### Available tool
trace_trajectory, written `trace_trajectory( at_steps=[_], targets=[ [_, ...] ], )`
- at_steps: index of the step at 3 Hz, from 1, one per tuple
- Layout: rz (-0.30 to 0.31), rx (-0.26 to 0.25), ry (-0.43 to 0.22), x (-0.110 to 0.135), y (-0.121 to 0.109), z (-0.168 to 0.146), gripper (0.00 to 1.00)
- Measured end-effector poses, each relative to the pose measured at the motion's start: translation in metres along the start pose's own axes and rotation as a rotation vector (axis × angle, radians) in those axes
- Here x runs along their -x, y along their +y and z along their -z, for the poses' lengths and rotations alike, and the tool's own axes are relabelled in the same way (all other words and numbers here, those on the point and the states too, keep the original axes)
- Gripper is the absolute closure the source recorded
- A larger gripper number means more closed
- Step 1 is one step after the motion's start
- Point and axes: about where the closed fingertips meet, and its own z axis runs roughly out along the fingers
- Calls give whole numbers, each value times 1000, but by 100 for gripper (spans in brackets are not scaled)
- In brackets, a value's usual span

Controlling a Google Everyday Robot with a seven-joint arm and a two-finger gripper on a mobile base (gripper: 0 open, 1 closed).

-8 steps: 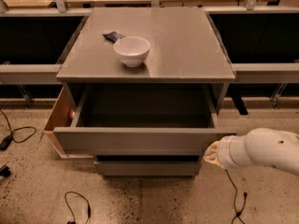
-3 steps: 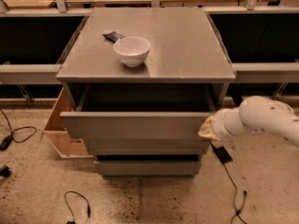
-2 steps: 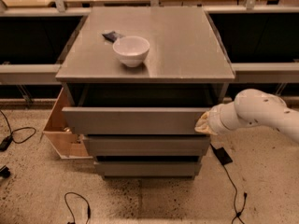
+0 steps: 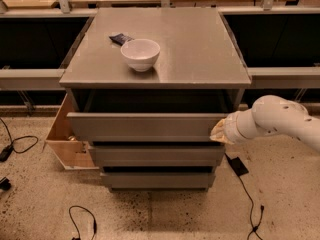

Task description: Close top drawer

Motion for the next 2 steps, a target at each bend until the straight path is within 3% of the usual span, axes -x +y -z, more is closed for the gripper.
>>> trace_trajectory(
  at_steps=[1, 2],
  targets=[
    [0, 0, 0, 0, 0, 0, 6],
    [0, 0, 0, 0, 0, 0, 0]
  ],
)
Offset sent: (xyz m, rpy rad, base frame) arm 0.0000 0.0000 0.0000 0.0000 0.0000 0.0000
